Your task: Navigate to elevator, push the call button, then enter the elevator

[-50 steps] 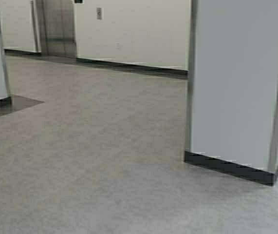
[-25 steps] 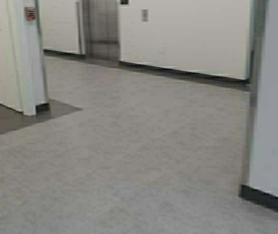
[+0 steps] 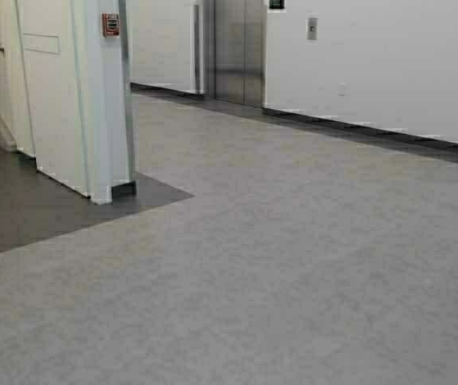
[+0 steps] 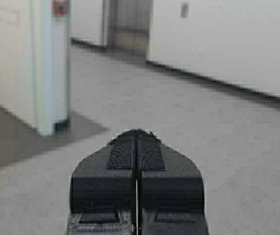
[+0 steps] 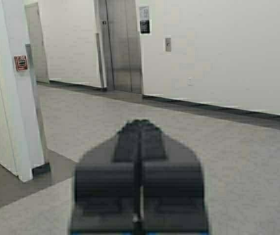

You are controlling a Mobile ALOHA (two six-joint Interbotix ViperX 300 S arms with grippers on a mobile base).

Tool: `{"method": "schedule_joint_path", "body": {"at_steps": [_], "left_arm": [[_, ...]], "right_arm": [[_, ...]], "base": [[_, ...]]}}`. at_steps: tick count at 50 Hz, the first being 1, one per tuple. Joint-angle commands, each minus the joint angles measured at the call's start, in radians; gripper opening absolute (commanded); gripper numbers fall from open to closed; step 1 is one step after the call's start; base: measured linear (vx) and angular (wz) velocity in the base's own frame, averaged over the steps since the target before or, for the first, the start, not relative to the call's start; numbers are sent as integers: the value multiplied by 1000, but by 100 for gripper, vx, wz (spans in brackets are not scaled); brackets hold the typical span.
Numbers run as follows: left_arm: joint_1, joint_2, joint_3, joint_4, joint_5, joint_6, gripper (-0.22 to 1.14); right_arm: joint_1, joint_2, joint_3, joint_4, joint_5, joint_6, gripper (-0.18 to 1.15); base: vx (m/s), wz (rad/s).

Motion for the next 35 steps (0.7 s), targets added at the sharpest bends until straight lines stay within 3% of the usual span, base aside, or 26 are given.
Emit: {"method": "schedule_joint_path", "body": {"at_steps": [1, 35], "left_arm": [[-2, 0, -26, 46, -18, -26, 3], [-2, -6, -23, 72, -26, -43, 3]], "right_arm": [[0, -12, -8, 0, -2, -3, 5], [0, -11, -23, 0, -6, 9, 5]], "base": [[77, 6], [79, -1]]}}
